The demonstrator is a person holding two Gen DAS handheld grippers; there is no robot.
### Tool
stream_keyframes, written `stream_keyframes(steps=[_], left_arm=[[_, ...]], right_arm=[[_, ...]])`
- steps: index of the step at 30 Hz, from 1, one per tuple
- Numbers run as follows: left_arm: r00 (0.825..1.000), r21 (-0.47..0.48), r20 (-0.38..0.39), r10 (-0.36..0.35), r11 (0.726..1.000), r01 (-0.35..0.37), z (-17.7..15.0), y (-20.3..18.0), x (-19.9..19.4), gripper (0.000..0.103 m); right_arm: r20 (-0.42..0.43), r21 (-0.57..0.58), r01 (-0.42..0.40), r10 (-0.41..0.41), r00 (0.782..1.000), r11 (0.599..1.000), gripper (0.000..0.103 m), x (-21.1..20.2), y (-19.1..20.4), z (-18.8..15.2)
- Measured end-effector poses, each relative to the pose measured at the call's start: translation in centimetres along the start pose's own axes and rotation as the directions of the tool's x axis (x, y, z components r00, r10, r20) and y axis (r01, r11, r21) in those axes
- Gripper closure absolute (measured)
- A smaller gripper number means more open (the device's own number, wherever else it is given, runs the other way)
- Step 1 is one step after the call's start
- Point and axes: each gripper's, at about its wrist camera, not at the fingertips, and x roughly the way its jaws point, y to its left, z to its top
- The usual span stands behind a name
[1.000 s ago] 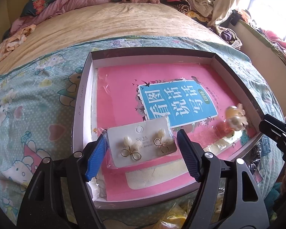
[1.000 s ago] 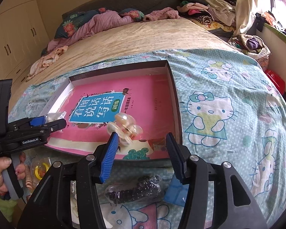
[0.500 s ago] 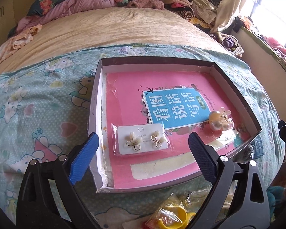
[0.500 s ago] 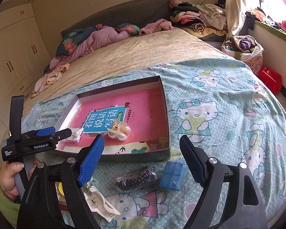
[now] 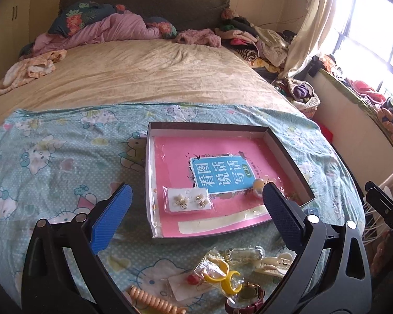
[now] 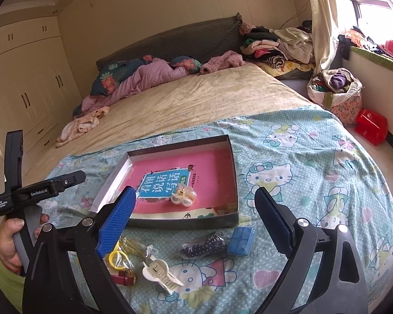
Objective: Organize jewelry
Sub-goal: 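Open both tools and withdraw them from the box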
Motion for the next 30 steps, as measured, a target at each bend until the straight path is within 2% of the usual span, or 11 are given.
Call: stream_keyframes(steps=[12,30], left_arm=[[0.998,-0.016,0.055,-0.002,1.0,0.003,-0.8,1.1,-4.3,0.01],[0.998,0.048,0.048,-0.032,0.998,0.03,-4.3,0.5,-6.8,0.01]], right_arm=[[0.043,-0.034,-0.021,0.022,0.999,0.999,0.009,-3.1,1.7,0.1],[0.004,-0.089,-0.041,0.042,0.999,0.995,0.008,-4.5,3.5,-1.9]])
